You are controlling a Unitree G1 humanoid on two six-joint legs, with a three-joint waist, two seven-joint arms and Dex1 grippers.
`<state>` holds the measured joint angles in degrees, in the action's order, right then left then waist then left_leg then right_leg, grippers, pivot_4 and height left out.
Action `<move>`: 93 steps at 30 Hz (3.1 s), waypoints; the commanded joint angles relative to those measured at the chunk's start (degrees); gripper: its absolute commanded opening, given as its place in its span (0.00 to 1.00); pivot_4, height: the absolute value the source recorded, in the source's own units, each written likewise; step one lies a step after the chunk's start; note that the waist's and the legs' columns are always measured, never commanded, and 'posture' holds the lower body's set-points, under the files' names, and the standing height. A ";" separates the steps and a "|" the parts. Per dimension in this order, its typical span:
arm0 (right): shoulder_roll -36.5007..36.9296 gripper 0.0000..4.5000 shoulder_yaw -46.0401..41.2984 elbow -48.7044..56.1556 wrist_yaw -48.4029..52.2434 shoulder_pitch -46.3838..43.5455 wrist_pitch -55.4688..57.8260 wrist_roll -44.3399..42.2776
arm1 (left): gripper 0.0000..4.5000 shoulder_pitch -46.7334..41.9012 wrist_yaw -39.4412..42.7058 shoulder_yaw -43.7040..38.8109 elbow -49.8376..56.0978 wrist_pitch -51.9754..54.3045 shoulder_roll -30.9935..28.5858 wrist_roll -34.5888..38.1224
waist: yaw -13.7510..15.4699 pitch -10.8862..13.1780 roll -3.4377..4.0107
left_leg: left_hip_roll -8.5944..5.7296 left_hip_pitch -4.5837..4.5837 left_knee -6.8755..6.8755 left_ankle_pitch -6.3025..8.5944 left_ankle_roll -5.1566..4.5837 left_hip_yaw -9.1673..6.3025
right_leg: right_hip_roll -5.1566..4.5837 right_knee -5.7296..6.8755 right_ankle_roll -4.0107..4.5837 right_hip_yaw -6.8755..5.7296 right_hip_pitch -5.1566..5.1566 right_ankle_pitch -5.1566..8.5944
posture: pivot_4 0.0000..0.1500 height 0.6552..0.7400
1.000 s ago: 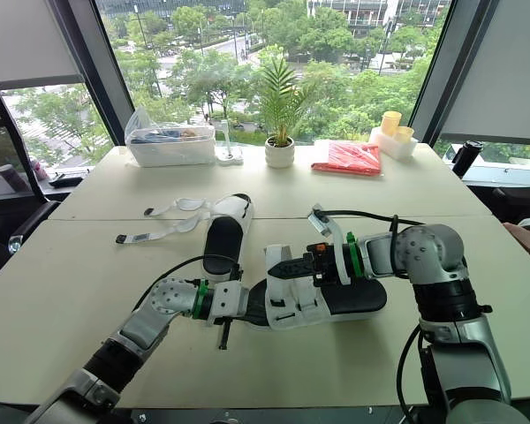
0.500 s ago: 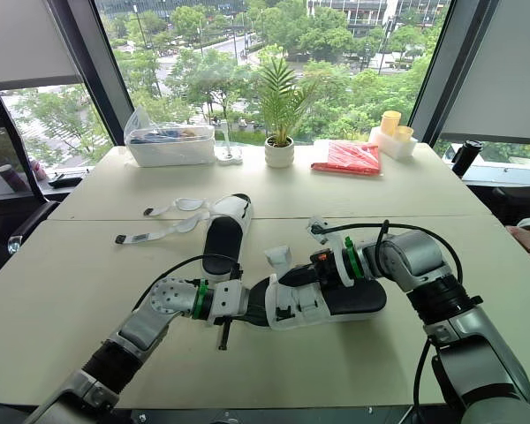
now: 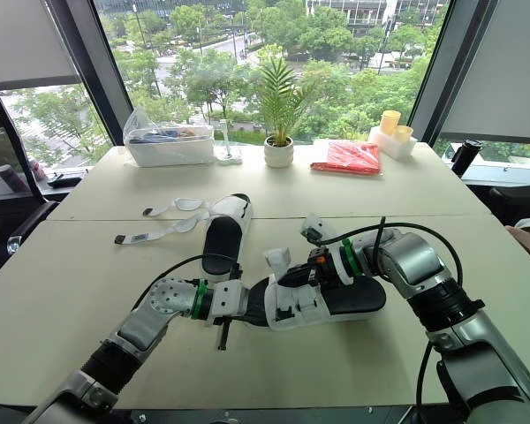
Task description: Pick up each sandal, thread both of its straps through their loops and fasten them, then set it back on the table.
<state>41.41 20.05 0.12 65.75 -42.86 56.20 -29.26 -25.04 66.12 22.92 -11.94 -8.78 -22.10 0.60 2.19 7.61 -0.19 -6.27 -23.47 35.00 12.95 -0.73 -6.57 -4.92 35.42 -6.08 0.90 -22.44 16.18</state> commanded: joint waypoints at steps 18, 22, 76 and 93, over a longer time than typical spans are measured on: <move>6.76 0.01 6.26 12.98 8.11 5.02 -6.47 6.89 | 0.00 3.65 2.61 5.78 -2.40 3.72 -2.18 -3.82 | 0.10 0.00 -0.01 | 0.00 0.00 0.01 0.06 0.01 -0.01 | 0.01 -0.01 -0.03 0.00 0.00 -0.01 | 1.00 1.00; 8.64 0.13 5.93 15.37 8.72 6.39 -7.97 7.61 | 0.00 3.47 2.71 6.01 -2.59 3.45 -2.25 -3.86 | 0.18 0.01 -0.03 | 0.00 0.00 0.06 0.07 0.00 -0.01 | 0.01 -0.01 -0.02 -0.01 0.03 -0.01 | 1.00 1.00; 2.82 0.85 -7.86 17.85 -3.03 24.97 -4.58 -5.11 | 0.00 1.45 3.54 6.38 -6.35 1.36 -1.11 -3.85 | 0.14 -0.02 -0.11 | 0.03 0.05 0.19 0.07 -0.04 0.00 | 0.02 -0.02 0.00 -0.01 0.17 0.02 | 1.00 1.00; 0.59 0.02 -3.60 11.33 -2.59 23.77 -3.12 -2.64 | 0.00 1.90 3.59 6.38 -4.84 2.48 -1.13 -3.60 | 0.11 -0.05 -0.17 | 0.02 0.10 0.24 0.06 -0.03 0.00 | 0.03 0.10 0.02 0.00 0.18 0.01 | 1.00 1.00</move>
<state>41.21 15.80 9.89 62.42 -19.55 52.61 -32.07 -26.52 67.46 23.90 -13.28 -9.22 -22.27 0.73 2.30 7.55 -0.36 -6.25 -23.37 35.23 13.01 -0.77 -6.57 -4.89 35.51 -6.07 0.90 -22.26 16.19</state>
